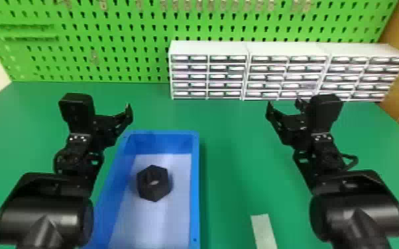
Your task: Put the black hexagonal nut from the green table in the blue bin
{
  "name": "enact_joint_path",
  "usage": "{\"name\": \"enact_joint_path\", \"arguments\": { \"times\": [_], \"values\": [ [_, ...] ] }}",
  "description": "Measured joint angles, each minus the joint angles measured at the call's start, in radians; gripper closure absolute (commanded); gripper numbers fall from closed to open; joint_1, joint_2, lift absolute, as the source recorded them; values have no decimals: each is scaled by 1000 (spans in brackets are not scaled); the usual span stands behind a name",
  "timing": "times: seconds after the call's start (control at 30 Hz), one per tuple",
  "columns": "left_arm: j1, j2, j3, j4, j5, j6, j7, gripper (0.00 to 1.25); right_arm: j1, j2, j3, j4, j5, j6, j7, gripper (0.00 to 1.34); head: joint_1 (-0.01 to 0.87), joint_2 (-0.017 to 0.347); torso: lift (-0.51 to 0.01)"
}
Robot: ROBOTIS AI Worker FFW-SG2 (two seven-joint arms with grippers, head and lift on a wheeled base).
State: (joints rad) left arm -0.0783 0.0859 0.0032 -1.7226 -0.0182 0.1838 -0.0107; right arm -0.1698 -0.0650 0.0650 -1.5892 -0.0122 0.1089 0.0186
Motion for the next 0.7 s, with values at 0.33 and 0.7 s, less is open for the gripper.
{"name": "enact_joint_path", "arguments": {
  "times": [0.33, 0.7],
  "values": [
    [-5, 0, -2, 0, 1, 0, 1, 248, -1, 1, -1, 0, -2, 0, 0, 506, 686, 51, -96],
    [-8, 0, -5, 2, 3, 0, 2, 248, 3, 3, -8, 0, -6, -3, 0, 504, 686, 51, -96]
  ]
}}
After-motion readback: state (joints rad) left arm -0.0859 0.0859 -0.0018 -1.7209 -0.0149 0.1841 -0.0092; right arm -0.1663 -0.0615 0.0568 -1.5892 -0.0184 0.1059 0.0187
